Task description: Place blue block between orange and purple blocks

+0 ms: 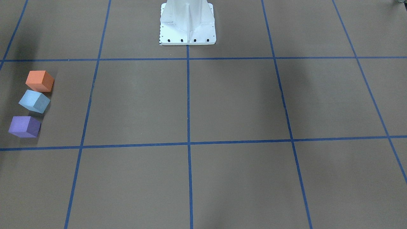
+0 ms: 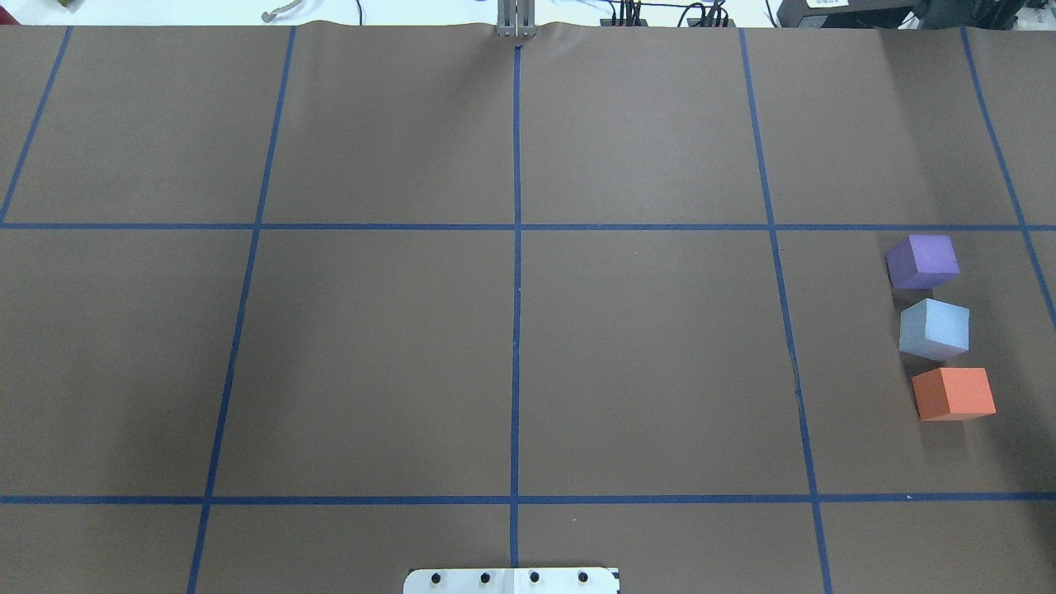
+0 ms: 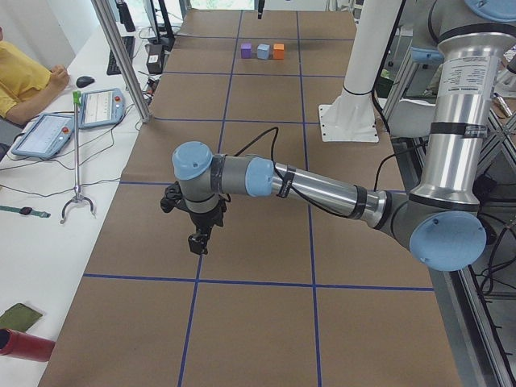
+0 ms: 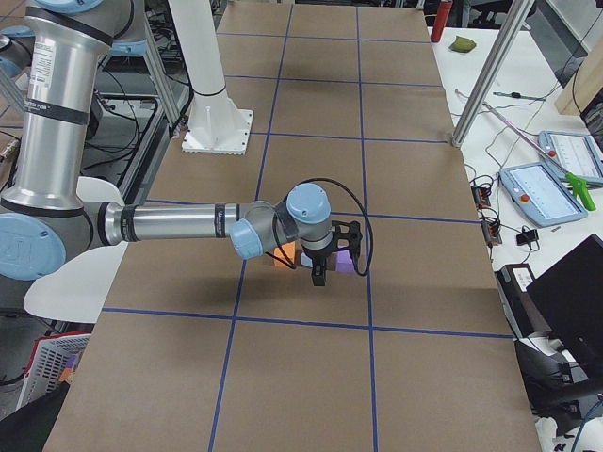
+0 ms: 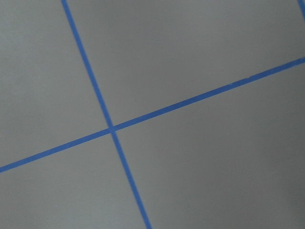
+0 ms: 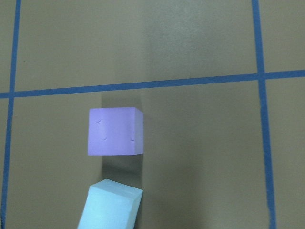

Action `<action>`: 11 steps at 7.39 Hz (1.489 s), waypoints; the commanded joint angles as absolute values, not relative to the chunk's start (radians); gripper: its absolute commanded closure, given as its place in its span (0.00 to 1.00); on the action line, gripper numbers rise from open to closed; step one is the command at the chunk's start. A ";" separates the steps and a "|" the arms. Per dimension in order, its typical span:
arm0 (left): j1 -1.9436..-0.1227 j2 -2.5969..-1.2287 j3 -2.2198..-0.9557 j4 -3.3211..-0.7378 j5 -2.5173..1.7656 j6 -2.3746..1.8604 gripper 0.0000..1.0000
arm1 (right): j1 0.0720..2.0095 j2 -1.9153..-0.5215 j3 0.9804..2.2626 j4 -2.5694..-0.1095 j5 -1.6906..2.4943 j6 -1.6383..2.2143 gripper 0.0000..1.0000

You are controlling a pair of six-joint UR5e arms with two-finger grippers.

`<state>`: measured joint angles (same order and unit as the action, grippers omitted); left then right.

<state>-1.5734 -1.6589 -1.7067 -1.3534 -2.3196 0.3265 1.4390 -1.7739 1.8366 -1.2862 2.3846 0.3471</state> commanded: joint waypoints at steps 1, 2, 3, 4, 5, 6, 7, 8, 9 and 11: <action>-1.588 -1.664 -1.651 -1.359 -2.362 0.330 0.00 | 1.554 -1.662 1.845 -1.600 2.387 0.088 0.00; -1.588 -1.673 -1.638 -1.359 -2.362 0.325 0.00 | 1.555 -1.637 1.844 -1.647 2.381 0.051 0.00; -1.588 -1.675 -1.638 -1.359 -2.362 0.324 0.00 | 1.552 -1.635 1.847 -1.647 2.381 0.051 0.00; -1.588 -1.674 -1.632 -1.359 -2.361 0.325 0.00 | 1.539 -1.632 1.839 -1.647 2.378 0.051 0.00; -1.588 -1.674 -1.631 -1.359 -2.361 0.324 0.00 | 1.537 -1.632 1.838 -1.647 2.369 0.051 0.00; -1.588 -1.675 -1.623 -1.364 -2.361 0.286 0.00 | 1.539 -1.634 1.839 -1.647 2.368 0.049 0.00; -1.586 -1.674 -1.603 -1.396 -2.362 0.264 0.00 | 1.537 -1.631 1.842 -1.646 2.368 0.052 0.00; -1.586 -1.664 -1.594 -1.420 -2.361 0.264 0.00 | 1.528 -1.629 1.845 -1.643 2.368 0.064 0.00; -1.588 -1.660 -1.594 -1.420 -2.362 0.262 0.00 | 1.520 -1.629 1.845 -1.641 2.370 0.064 0.00; -1.589 -1.655 -1.595 -1.420 -2.361 0.264 0.00 | 1.513 -1.632 1.861 -1.641 2.378 0.060 0.00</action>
<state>-1.5879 -1.6582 -1.5950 -1.4191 -2.3612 0.2640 1.5178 -1.6299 1.8493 -1.6417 2.3721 0.0616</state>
